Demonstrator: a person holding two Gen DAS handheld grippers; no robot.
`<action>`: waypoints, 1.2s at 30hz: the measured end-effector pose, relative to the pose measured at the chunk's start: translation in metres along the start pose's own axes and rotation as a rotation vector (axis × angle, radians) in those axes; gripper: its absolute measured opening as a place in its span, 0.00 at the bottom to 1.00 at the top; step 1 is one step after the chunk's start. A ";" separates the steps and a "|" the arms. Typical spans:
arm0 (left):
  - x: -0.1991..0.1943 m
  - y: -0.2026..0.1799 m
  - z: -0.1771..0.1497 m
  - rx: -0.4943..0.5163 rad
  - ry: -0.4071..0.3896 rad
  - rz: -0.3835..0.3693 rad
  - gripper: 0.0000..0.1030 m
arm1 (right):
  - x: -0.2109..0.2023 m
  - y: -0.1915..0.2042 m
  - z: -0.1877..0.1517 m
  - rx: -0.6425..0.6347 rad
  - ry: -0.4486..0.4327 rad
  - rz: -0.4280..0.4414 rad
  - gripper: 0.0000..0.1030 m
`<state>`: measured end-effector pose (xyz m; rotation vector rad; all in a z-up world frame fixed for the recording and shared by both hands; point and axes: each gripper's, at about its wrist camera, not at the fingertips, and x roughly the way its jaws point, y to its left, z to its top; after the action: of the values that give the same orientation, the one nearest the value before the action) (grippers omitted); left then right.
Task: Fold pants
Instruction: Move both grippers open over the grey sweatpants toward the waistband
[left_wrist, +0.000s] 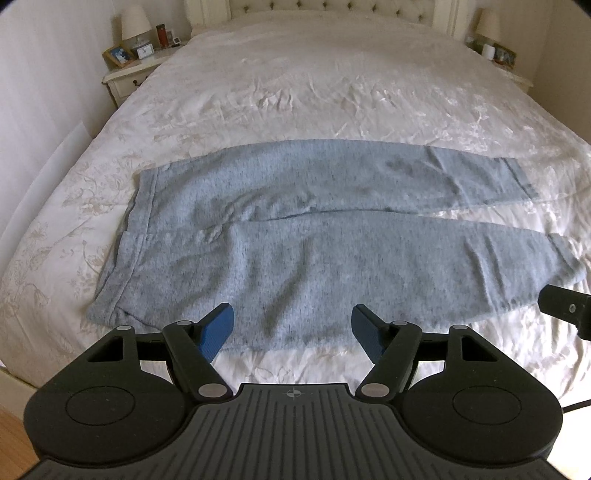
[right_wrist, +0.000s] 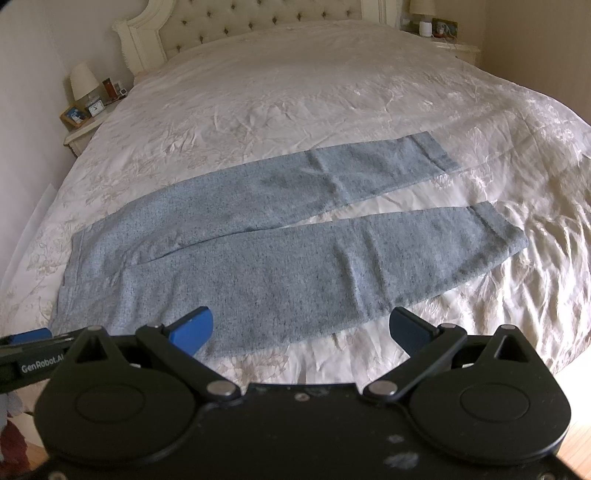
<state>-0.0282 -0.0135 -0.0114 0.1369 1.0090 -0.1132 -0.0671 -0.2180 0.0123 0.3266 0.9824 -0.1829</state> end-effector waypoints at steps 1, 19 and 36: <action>0.001 0.000 0.000 -0.001 0.002 0.000 0.67 | 0.001 0.000 0.000 0.001 0.002 0.000 1.00; 0.015 0.004 0.003 0.005 0.050 -0.015 0.67 | 0.013 0.006 0.002 -0.004 0.033 -0.008 1.00; 0.032 -0.001 0.009 -0.022 0.111 -0.005 0.67 | 0.025 -0.003 0.002 0.000 0.071 -0.026 1.00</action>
<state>-0.0042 -0.0167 -0.0336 0.1213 1.1209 -0.0999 -0.0529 -0.2220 -0.0081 0.3224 1.0570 -0.1961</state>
